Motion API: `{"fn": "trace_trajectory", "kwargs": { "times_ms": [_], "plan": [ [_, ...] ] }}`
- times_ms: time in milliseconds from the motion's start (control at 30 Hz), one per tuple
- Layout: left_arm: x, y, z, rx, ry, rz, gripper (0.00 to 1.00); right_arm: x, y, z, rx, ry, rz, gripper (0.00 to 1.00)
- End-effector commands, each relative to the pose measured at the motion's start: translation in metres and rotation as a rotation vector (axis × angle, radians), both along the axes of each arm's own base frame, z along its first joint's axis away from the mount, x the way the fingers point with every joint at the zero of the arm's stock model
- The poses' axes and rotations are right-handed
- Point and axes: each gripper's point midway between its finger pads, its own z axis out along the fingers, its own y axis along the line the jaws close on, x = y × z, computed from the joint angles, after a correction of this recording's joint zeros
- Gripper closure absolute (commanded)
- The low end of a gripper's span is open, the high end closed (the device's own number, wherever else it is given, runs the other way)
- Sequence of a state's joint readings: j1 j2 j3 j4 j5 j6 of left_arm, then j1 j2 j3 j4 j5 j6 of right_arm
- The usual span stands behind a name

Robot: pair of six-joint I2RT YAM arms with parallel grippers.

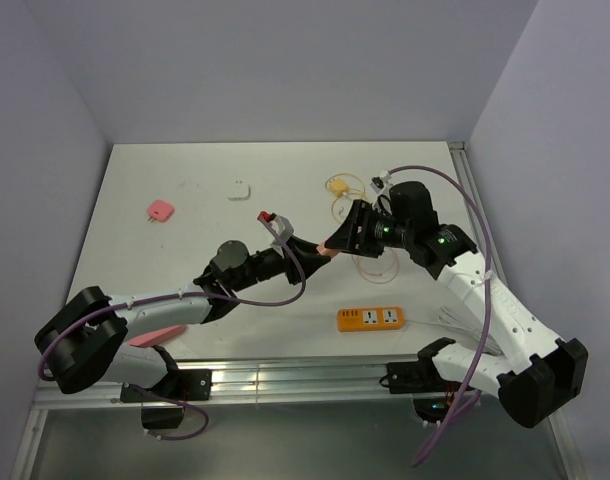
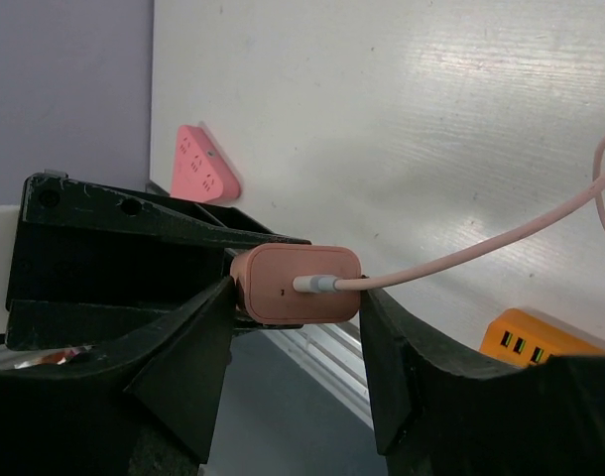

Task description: Insert the plug

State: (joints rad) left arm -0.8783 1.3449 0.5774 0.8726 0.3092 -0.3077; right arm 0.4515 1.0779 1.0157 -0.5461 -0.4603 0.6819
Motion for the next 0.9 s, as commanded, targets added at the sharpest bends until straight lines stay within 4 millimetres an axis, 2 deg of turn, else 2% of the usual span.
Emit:
{"fn": "trace_trajectory", "kwargs": {
  "times_ms": [0,100,200,233,267,300,367,400,467,533,667,767,800,867],
  "plan": [
    [-0.011,-0.001,0.029,-0.064,-0.092,-0.054,1.00,0.004,0.005,0.021,0.052,-0.064,0.039,0.43],
    [-0.010,-0.001,0.028,-0.060,-0.087,-0.050,1.00,0.001,0.007,0.020,0.062,-0.058,0.065,0.52],
    [-0.009,-0.004,0.028,-0.044,-0.079,-0.059,0.99,-0.005,0.011,0.022,0.087,-0.061,0.111,0.82],
    [-0.007,-0.004,0.023,-0.024,-0.054,-0.051,0.95,-0.004,0.010,0.022,0.078,-0.072,0.114,1.00],
    [-0.005,-0.005,0.025,-0.026,-0.044,-0.042,0.87,-0.004,0.009,0.021,0.067,-0.073,0.110,1.00],
    [-0.003,-0.004,0.025,-0.026,-0.031,-0.032,0.70,0.001,0.002,0.017,0.029,-0.078,0.070,1.00],
    [0.002,0.002,0.025,-0.043,0.008,0.000,0.55,0.007,-0.010,0.013,-0.026,-0.110,0.013,1.00],
    [0.003,0.005,0.026,-0.055,0.018,0.011,0.27,0.014,-0.025,0.009,-0.094,-0.133,-0.068,1.00],
    [0.010,0.017,0.028,-0.088,0.059,0.065,0.20,0.021,-0.045,0.006,-0.169,-0.160,-0.163,1.00],
    [0.013,0.029,0.029,-0.111,0.108,0.110,0.18,0.023,-0.069,0.002,-0.243,-0.179,-0.273,1.00],
    [0.021,0.044,0.022,-0.121,0.171,0.181,0.19,0.017,-0.098,-0.005,-0.290,-0.184,-0.426,1.00],
    [0.021,0.035,0.005,-0.037,0.200,0.148,0.27,0.011,-0.111,-0.017,-0.309,-0.151,-0.498,1.00],
    [0.020,0.031,0.000,-0.011,0.208,0.128,0.33,0.008,-0.114,-0.024,-0.322,-0.125,-0.514,1.00],
    [0.023,0.018,-0.013,0.034,0.250,0.102,0.38,0.006,-0.124,-0.029,-0.352,-0.111,-0.553,1.00]
  ]
}}
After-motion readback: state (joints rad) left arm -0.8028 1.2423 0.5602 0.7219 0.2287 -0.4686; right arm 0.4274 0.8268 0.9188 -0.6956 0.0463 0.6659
